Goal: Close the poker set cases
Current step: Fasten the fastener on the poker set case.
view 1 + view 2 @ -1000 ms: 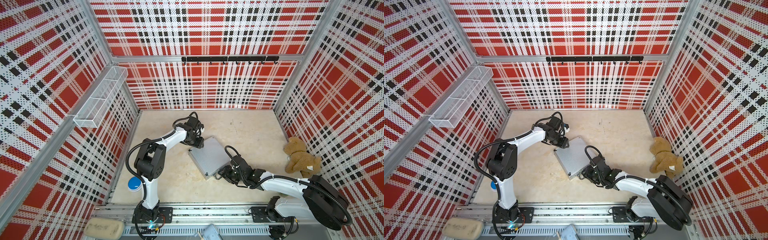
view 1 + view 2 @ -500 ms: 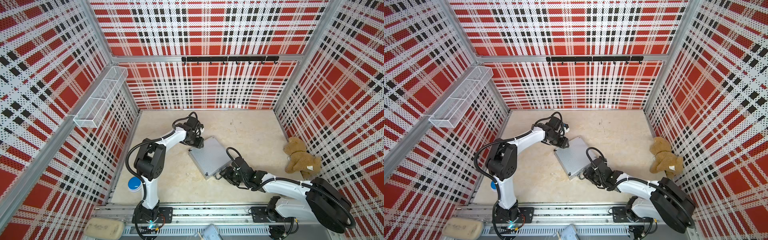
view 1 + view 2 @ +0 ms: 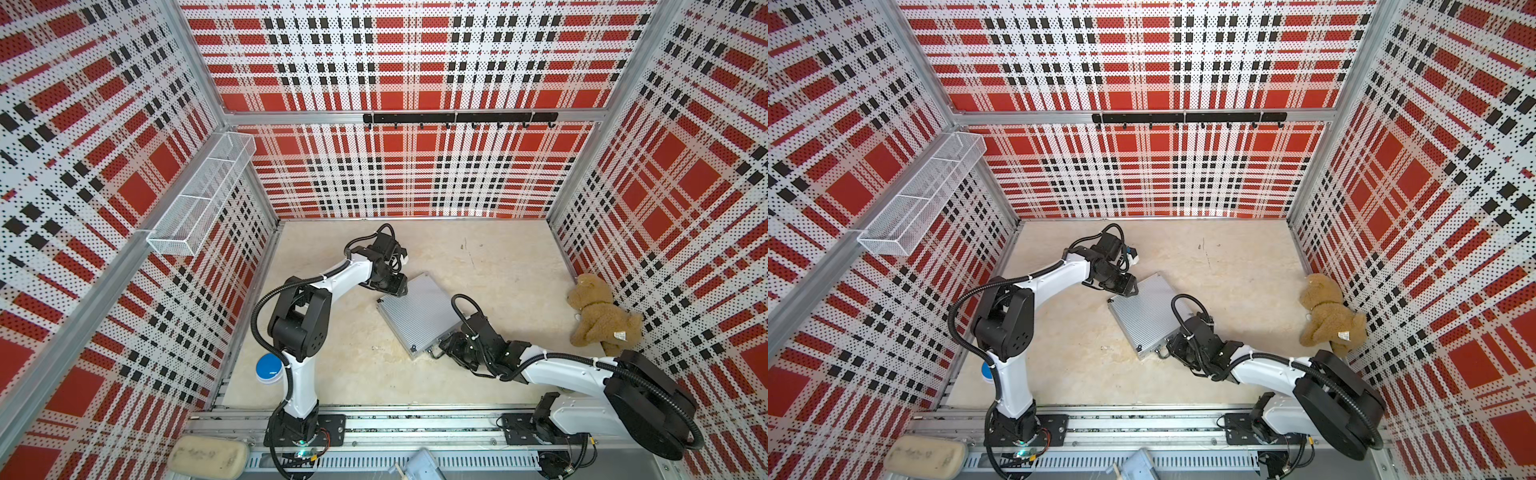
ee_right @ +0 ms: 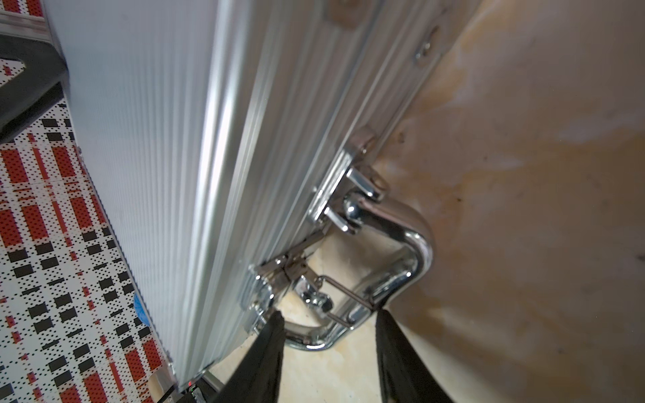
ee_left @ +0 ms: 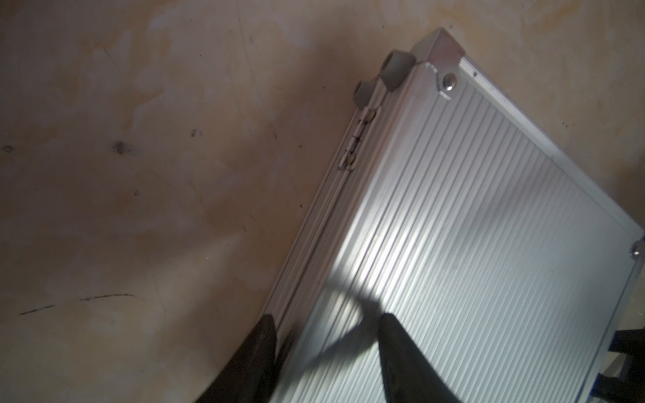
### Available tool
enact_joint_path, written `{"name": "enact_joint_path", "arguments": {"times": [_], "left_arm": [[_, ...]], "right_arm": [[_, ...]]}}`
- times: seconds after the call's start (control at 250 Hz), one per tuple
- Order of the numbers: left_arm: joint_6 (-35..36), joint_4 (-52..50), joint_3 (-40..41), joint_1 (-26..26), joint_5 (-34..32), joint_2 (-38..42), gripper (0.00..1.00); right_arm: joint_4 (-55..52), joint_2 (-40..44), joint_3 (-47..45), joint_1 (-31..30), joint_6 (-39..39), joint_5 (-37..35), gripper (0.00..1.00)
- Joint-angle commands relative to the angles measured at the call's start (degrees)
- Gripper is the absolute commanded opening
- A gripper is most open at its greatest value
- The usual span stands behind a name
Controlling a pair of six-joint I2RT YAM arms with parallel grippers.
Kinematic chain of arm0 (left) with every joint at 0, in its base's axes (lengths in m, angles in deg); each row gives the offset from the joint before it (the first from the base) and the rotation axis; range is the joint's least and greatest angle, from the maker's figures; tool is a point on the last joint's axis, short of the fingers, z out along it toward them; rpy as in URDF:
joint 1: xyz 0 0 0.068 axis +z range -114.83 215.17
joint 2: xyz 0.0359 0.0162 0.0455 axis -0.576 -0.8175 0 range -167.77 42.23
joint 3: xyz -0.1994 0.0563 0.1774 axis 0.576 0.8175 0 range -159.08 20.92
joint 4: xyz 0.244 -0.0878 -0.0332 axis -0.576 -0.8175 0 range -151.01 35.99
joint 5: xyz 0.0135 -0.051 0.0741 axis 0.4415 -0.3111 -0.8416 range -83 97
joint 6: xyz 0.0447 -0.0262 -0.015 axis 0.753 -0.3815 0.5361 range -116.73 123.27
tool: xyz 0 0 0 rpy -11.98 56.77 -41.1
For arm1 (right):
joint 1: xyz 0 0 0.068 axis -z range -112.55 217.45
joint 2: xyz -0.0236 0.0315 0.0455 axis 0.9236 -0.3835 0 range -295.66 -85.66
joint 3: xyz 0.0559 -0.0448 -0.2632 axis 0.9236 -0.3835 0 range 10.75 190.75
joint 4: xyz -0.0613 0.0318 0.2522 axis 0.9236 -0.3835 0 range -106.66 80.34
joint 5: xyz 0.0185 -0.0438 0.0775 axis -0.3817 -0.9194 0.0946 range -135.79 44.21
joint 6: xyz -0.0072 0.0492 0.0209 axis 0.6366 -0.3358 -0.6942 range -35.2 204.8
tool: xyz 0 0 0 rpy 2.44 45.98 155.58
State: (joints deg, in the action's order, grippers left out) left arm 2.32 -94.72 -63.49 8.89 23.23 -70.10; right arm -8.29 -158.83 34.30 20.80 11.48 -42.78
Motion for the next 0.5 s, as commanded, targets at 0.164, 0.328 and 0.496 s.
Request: {"name": "enact_joint_path", "arguments": {"times": [0.164,0.328,0.496], "left_arm": [[1.0,-1.2,1.6,0.4,-0.6,-1.4,0.5],[1.1,-1.3,1.7,0.4,-0.5,-1.5,0.5],[1.1,-1.3,1.9,0.5,-0.5,-1.5,0.49]], "right_arm": [[5.1,1.5,0.5,-0.3,-1.1,-1.2,0.43],[4.9,2.8,0.9,-0.3,-1.5,-1.3,0.42],[5.0,2.5,1.7,-0.2,-1.5,-1.1,0.41]]}}
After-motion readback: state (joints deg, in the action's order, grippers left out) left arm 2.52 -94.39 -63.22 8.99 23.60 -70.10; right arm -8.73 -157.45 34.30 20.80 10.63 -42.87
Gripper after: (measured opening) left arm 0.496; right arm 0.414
